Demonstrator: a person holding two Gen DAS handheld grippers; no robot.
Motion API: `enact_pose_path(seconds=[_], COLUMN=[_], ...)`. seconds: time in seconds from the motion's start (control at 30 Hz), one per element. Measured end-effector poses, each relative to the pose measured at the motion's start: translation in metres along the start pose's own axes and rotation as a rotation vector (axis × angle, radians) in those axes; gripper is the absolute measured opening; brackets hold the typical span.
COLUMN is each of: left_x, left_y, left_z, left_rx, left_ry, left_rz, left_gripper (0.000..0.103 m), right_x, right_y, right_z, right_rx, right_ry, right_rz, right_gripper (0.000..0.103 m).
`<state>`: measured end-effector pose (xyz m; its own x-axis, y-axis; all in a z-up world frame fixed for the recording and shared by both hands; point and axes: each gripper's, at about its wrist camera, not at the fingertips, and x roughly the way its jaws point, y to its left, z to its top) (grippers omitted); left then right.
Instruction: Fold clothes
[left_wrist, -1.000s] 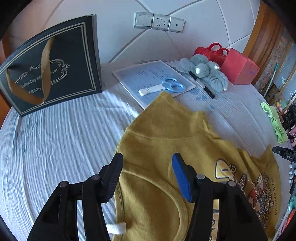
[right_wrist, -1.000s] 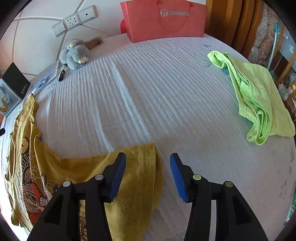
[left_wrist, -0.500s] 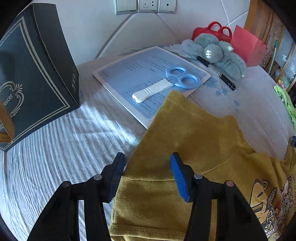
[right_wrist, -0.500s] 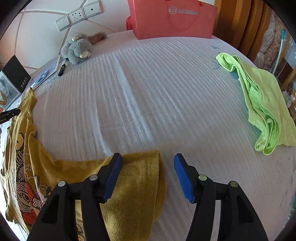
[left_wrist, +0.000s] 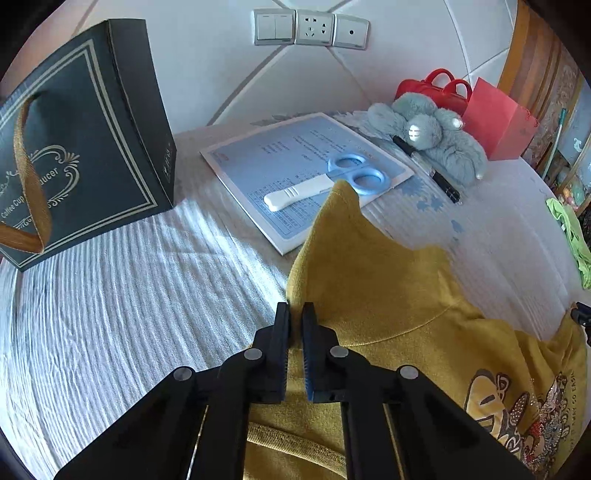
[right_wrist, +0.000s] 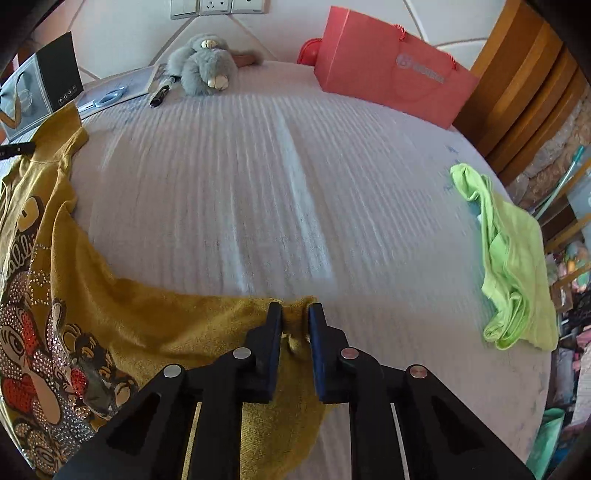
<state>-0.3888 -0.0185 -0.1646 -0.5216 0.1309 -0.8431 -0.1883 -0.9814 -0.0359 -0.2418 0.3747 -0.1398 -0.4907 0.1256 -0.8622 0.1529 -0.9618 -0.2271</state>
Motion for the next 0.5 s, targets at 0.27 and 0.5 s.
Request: enact_pose_path(seconds=[0.27, 0.5], left_x=[-0.078, -0.083], left_y=[0.025, 0.036], left_z=[0.045, 0.051], left_rx=[-0.062, -0.061], left_ry=[-0.284, -0.178], left_rz=[0.122, 0.105], left_gripper=[0.005, 0.052], right_x=[-0.044, -0.029], right_y=[-0.017, -0.024], right_z=[0.110, 0.165], right_rx=[-0.007, 0.156], right_ry=[-0.296, -0.280], right_rz=[-0.104, 0.013], right_gripper=[0.013, 0.026])
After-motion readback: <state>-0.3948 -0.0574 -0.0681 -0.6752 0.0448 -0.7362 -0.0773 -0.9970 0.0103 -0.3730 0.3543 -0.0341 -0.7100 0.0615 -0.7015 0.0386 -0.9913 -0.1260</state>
